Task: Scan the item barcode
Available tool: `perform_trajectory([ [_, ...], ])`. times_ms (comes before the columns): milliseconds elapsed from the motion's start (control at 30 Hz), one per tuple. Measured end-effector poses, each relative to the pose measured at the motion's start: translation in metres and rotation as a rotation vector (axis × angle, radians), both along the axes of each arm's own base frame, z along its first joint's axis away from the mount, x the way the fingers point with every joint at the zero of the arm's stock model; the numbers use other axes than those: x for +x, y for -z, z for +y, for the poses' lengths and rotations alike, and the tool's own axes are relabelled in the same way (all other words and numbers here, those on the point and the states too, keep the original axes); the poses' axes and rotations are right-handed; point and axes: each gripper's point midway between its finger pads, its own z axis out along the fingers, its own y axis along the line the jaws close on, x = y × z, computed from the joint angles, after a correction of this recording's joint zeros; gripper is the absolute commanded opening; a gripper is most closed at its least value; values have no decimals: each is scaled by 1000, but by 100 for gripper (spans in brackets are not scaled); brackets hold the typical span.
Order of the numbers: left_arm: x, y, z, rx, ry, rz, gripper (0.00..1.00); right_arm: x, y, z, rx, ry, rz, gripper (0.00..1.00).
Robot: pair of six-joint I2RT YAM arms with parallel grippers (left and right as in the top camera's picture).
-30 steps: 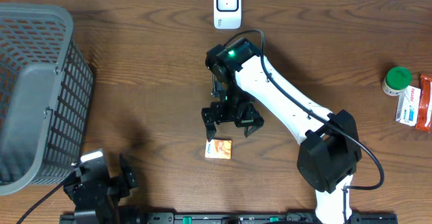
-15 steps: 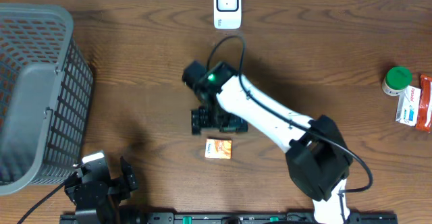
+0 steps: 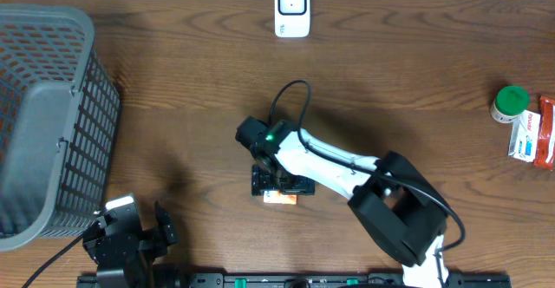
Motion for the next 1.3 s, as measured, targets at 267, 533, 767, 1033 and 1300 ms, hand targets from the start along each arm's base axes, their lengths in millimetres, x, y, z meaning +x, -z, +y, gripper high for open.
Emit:
perform_trajectory([
  [267, 0, 0, 0, 0, 0, 1, 99, 0, -1, -3, 37, 19, -36, 44],
  [533, 0, 0, 0, 0, 0, 0, 98, -3, -4, 2, 88, 11, 18, 47],
  [767, 0, 0, 0, 0, 0, 1, 99, -23, -28, -9, 160, -16, 251, 48],
  [1033, 0, 0, 0, 0, 0, 1, 99, -2, -90, -27, 310, -12, 390, 49],
  [1300, 0, 0, 0, 0, 0, 1, 99, 13, -114, -49, 363, 18, 422, 48],
])
